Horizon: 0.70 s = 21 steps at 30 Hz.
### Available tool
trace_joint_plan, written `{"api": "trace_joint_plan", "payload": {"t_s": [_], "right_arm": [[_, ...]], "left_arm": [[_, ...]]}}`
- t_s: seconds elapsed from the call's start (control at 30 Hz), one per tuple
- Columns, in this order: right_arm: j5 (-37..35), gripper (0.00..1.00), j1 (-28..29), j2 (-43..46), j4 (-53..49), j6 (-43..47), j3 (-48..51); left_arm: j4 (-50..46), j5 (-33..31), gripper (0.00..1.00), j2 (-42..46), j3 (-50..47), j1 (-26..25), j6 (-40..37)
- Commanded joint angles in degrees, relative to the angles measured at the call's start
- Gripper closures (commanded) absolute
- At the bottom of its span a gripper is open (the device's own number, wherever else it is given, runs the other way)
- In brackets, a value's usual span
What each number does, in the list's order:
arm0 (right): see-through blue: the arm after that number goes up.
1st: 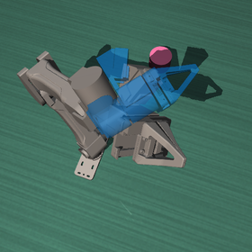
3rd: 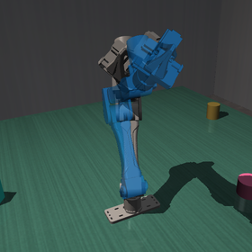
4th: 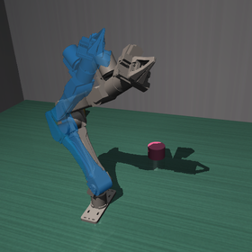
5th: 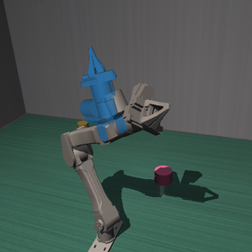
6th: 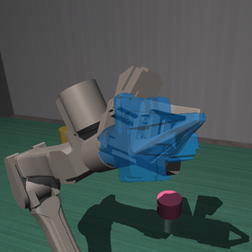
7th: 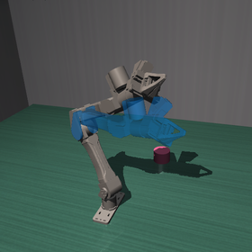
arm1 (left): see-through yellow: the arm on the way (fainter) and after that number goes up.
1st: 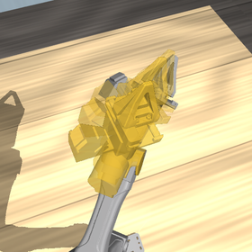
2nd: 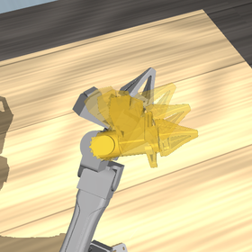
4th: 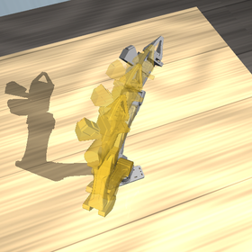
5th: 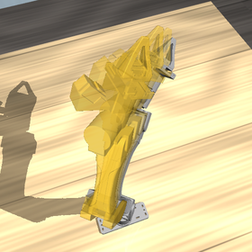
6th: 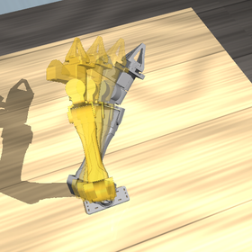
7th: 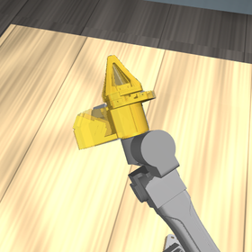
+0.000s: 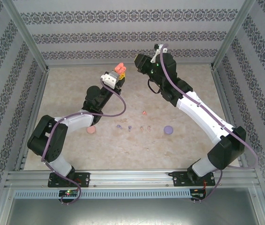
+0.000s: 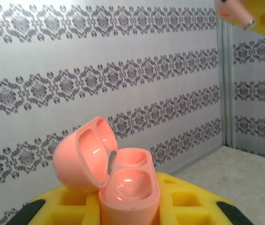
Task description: Insert wireless bluetooth earbuds into charging case
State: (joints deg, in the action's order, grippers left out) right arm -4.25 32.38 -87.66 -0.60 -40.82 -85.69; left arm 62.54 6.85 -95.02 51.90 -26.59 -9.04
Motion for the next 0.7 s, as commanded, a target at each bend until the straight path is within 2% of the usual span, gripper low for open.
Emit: {"api": "trace_joint_plan", "payload": {"t_s": [0.0,0.4,0.67], "right_arm": [[1.53,0.74,0.35,1.62,5.90,-2.72,1.60],[0.94,0.73,3.59,1.53,12.61,-4.91,4.48],[0.94,0.73,4.95,0.73,16.77,-3.88,5.76]], "left_arm": [[6.30,-3.16,1.00,-1.35,2.90,-1.04,-0.36],[6.31,-1.69,1.00,-2.62,5.35,-1.91,2.97],[6.28,2.30,1.00,-1.86,5.47,-1.91,5.65]]}}
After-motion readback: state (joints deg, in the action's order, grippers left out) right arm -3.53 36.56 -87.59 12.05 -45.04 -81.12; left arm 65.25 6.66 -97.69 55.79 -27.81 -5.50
